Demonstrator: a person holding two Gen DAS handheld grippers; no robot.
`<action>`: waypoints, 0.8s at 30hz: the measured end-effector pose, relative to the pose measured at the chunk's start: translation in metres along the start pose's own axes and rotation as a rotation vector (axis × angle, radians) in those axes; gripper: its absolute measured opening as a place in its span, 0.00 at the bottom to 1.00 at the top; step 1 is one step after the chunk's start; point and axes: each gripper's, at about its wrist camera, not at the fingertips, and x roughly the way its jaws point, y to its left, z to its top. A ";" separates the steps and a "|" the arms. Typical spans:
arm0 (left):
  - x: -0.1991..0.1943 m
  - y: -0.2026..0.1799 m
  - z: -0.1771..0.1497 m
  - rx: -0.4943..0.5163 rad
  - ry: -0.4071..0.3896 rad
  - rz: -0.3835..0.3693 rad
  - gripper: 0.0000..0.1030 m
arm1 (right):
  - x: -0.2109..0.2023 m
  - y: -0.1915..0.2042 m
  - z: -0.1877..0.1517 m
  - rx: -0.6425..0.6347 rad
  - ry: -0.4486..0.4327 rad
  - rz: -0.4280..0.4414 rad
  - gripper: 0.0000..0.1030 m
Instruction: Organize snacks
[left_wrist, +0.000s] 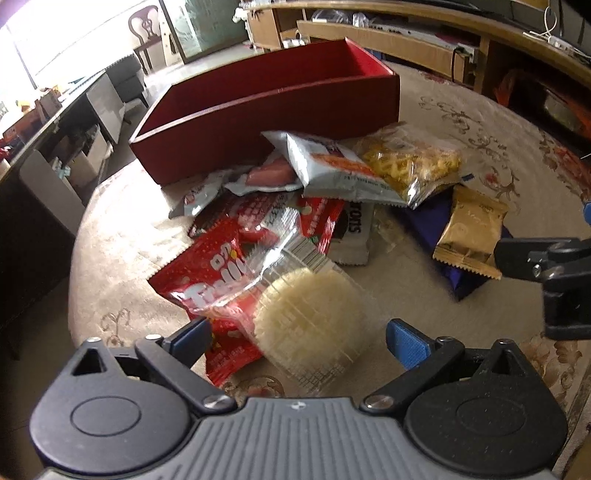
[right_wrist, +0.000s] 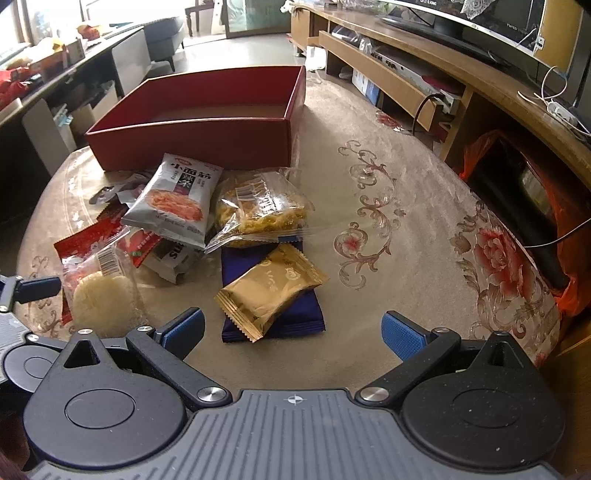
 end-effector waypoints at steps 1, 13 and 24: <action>0.002 0.000 -0.001 -0.001 0.011 0.003 0.95 | 0.000 0.000 0.000 0.001 0.000 0.002 1.00; 0.000 0.022 -0.006 -0.143 0.070 -0.089 0.52 | -0.003 -0.002 0.008 0.017 -0.009 0.048 0.98; -0.007 0.037 -0.004 -0.185 0.088 -0.178 0.50 | 0.013 0.007 0.057 0.067 0.025 0.215 0.91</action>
